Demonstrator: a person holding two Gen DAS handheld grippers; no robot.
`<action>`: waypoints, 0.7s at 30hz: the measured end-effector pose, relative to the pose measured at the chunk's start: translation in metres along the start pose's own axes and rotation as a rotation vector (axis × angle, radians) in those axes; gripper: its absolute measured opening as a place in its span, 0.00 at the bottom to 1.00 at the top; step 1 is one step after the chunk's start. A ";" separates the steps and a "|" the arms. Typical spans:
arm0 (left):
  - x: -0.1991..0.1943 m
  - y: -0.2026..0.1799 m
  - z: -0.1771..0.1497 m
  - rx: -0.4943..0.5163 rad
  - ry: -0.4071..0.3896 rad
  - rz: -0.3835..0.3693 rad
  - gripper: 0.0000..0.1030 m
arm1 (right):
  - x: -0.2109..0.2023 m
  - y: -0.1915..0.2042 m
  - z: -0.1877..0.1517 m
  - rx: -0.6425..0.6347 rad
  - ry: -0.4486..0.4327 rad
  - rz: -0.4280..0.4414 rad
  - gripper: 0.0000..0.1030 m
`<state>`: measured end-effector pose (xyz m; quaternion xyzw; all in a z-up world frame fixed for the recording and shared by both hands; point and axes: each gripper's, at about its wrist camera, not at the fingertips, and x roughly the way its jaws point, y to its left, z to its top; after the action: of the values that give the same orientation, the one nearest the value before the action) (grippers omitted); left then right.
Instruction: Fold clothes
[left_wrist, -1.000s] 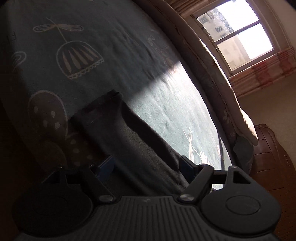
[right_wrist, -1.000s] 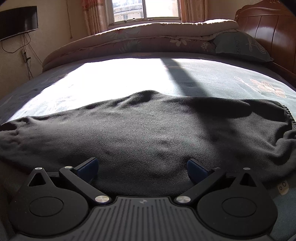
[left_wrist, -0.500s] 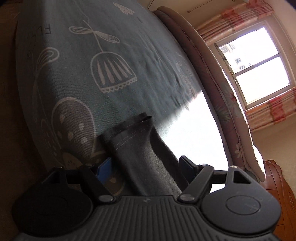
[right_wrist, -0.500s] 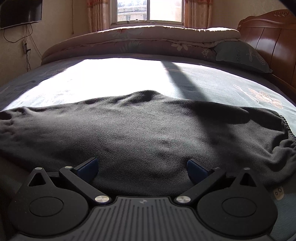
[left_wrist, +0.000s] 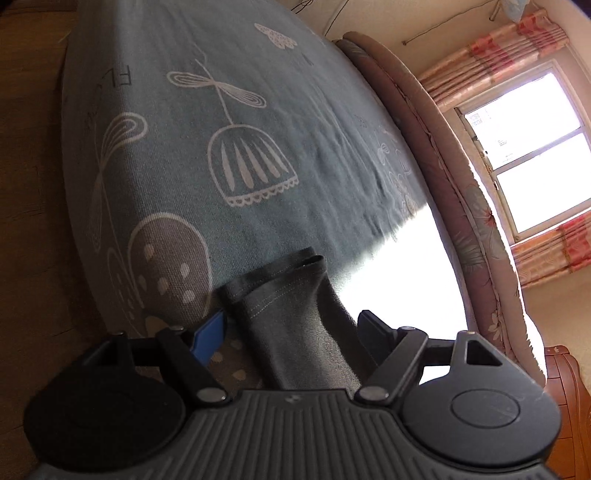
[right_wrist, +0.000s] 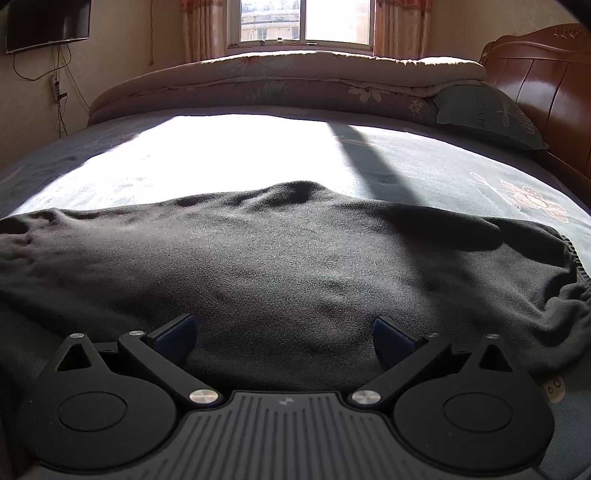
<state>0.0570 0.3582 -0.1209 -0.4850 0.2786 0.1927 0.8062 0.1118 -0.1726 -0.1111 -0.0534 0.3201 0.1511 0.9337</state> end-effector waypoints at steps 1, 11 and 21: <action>0.000 -0.003 0.003 0.031 0.007 0.007 0.80 | -0.002 0.005 0.004 -0.022 -0.007 0.022 1.00; 0.000 0.007 0.028 0.138 0.097 -0.044 0.83 | -0.009 0.163 0.073 -0.539 -0.103 0.318 1.00; 0.019 0.022 0.052 0.119 0.226 -0.154 0.90 | 0.016 0.340 0.090 -0.870 -0.144 0.545 1.00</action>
<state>0.0731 0.4152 -0.1284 -0.4751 0.3406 0.0575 0.8093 0.0686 0.1719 -0.0513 -0.3406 0.1649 0.5113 0.7716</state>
